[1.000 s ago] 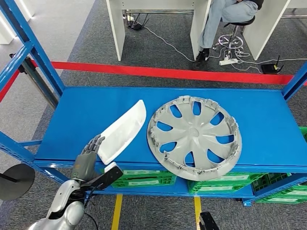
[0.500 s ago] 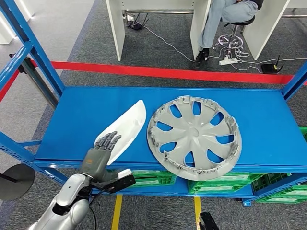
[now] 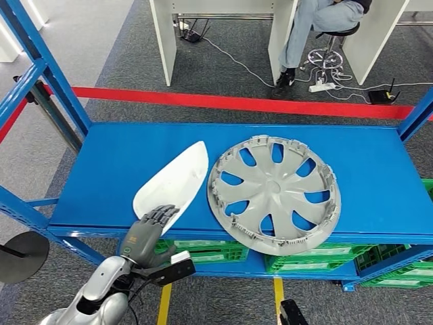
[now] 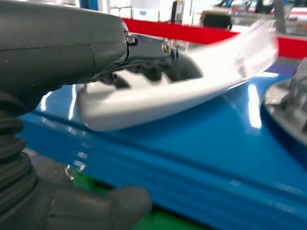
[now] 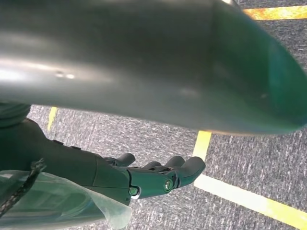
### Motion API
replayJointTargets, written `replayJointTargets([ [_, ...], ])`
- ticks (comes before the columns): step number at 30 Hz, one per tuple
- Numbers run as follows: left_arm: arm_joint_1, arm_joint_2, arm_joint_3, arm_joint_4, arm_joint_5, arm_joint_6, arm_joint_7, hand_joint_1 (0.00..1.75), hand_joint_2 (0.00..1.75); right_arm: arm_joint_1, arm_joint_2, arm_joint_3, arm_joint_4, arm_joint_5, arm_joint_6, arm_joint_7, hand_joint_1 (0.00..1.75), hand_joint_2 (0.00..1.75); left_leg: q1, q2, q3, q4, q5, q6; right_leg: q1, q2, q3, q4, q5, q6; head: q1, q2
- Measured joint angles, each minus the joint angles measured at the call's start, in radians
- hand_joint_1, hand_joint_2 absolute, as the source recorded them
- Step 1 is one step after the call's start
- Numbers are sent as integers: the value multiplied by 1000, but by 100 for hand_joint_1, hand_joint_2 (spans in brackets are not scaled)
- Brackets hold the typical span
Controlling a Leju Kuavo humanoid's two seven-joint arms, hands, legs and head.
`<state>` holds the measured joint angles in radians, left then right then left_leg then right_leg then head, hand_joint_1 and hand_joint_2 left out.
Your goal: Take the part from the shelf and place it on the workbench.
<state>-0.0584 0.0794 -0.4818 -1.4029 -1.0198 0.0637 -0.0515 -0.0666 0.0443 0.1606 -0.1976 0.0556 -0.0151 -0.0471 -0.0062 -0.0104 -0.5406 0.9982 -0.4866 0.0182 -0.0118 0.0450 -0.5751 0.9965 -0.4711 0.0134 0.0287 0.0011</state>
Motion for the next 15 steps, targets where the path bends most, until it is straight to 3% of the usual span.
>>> replayJointTargets([
  [3,7,0,5,5,4,7,0,160,175,-1,0,0,0,2,0,2,0,0,0,0,0,0,0,0,0,0,0,0,0,0,0,0],
  [8,8,0,11,8,6,10,0,119,175,-1,0,0,0,2,0,3,0,0,0,0,0,0,0,0,0,0,0,0,0,0,0,0],
  [15,7,-1,24,8,11,13,0,115,175,-1,0,0,0,5,0,5,0,0,0,0,1,0,0,0,0,-1,1,0,0,0,0,0],
])
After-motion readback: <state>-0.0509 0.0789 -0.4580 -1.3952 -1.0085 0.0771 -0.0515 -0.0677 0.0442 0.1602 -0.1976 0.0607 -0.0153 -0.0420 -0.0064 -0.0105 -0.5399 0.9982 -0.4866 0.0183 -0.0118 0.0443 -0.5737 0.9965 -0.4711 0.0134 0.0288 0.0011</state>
